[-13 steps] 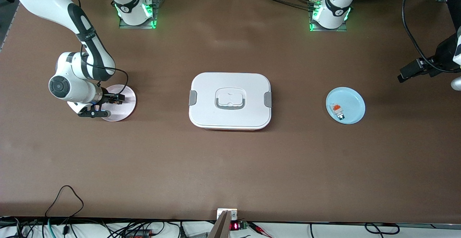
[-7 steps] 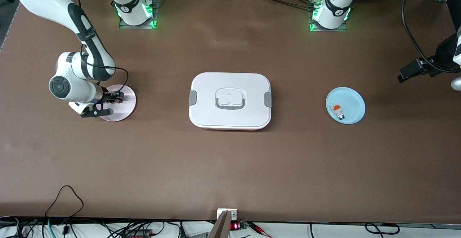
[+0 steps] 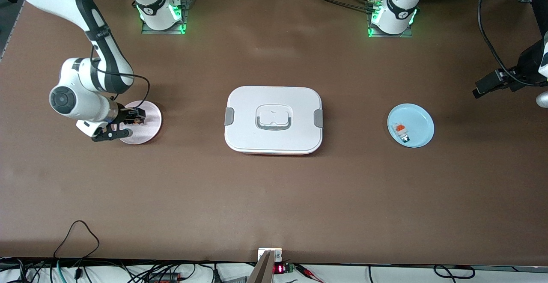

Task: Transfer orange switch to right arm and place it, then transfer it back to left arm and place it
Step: 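Close the right gripper around the switch on the white plate, then lift the orange-black switch with the right gripper and carry it over the box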

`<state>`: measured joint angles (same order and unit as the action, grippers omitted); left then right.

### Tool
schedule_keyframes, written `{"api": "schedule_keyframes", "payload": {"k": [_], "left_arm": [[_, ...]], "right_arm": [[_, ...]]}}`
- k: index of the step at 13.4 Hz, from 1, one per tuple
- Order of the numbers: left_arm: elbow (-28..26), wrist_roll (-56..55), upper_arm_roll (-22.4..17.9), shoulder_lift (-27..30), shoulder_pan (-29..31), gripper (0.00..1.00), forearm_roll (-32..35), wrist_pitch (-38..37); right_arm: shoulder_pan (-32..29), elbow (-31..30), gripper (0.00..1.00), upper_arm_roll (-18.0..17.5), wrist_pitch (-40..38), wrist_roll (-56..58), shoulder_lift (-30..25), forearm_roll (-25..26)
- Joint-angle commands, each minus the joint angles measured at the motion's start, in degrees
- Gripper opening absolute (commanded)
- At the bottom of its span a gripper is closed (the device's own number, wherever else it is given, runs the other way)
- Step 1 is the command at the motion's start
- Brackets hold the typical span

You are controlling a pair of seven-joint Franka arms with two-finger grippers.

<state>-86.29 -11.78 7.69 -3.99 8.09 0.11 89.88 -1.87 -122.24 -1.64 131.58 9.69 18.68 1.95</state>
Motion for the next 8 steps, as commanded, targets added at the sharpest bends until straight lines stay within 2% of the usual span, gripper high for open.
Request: {"api": "schedule_keyframes", "payload": {"k": [1,3,4,6,8], "left_arm": [[1.5,0.2,0.3,-0.5,0.5,0.99,-0.7,-0.6],[1.5,0.2,0.3,-0.5,1.6,0.99,-0.8,-0.7],[1.5,0.3,0.3,-0.6,2.6,0.99,-0.9,-0.7],[1.5,0.4,0.3,-0.6,2.7,0.99,-0.4,-0.7],[1.5,0.4,0.3,-0.6,2.7,0.99,-0.1,-0.7]], "right_arm": [[-0.2,0.1,0.24,-3.3,-1.8,1.5,-6.3,-1.3],[-0.2,1.7,0.24,-4.7,-3.9,1.6,-9.6,-2.6],[-0.2,4.9,0.24,-6.2,-7.1,5.5,-11.5,-6.7],[-0.2,8.7,0.25,-6.3,-9.2,13.5,-12.3,-13.0],[-0.2,11.0,0.24,-8.3,-10.0,18.9,-13.1,-15.6]]}}
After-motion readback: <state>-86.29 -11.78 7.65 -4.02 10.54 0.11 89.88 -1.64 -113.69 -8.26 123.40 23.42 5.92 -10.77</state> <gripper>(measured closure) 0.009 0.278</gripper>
